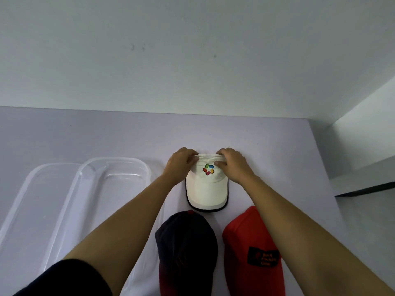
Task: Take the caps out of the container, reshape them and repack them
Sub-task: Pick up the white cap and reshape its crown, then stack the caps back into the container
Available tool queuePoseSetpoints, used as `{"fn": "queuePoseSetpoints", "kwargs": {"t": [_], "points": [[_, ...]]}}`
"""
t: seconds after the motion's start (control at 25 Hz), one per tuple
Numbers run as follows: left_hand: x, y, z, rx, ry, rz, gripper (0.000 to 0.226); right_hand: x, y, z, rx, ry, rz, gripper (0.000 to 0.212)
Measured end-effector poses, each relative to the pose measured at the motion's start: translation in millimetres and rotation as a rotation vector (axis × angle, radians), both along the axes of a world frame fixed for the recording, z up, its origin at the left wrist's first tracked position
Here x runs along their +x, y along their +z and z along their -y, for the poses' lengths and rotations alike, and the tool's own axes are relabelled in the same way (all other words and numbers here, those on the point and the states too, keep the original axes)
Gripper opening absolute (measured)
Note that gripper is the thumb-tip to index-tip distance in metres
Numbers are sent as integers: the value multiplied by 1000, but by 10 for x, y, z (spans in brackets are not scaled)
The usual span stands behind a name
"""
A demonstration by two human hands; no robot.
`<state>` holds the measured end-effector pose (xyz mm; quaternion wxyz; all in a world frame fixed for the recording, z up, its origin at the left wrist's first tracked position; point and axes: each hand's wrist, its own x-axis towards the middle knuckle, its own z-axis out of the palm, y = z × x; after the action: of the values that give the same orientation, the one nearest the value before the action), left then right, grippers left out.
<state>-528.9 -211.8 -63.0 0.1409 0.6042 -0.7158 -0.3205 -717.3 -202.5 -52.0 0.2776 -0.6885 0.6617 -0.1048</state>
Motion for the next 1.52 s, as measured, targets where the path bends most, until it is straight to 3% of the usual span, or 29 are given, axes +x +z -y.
{"fn": "queuePoseSetpoints", "kwargs": {"t": [0.12, 0.36, 0.52, 0.56, 0.64, 0.72, 0.8, 0.88, 0.96, 1.12, 1.4, 1.52], "points": [[2, -11, 48, 34, -12, 115, 31, -1, -12, 31, 5, -19, -124, 32], [16, 119, -14, 95, 43, 27, 44, -12, 128, -68, 37, -92, -104, 56], [140, 482, -434, 66, 271, -187, 57, 166, 420, -665, -332, -150, 308, 42], [224, 544, -608, 120, 302, -233, 56, 217, 462, -885, -293, -139, 394, 40], [442, 653, -967, 336, 274, -306, 62, 297, 531, -1298, 5, -58, 456, 49], [629, 642, -1204, 578, 127, -208, 77, 311, 478, -1503, 339, 99, 341, 70], [710, 578, -1279, 731, 3, -78, 88, 355, 403, -1497, 494, 181, 218, 88], [702, 485, -1310, 831, -80, -16, 85, 463, 298, -1441, 548, 189, 152, 103], [660, 393, -1343, 910, -140, 0, 66, 557, 165, -1414, 590, 173, 115, 110], [637, 325, -1433, 926, -60, -193, 44, 556, 140, -1424, 662, 118, 130, 113], [636, 481, -1672, 798, -52, -300, 59, 483, 357, -1652, 600, 161, 206, 108], [672, 599, -1743, 823, -111, -170, 72, 484, 454, -1807, 487, 182, 283, 101]]}}
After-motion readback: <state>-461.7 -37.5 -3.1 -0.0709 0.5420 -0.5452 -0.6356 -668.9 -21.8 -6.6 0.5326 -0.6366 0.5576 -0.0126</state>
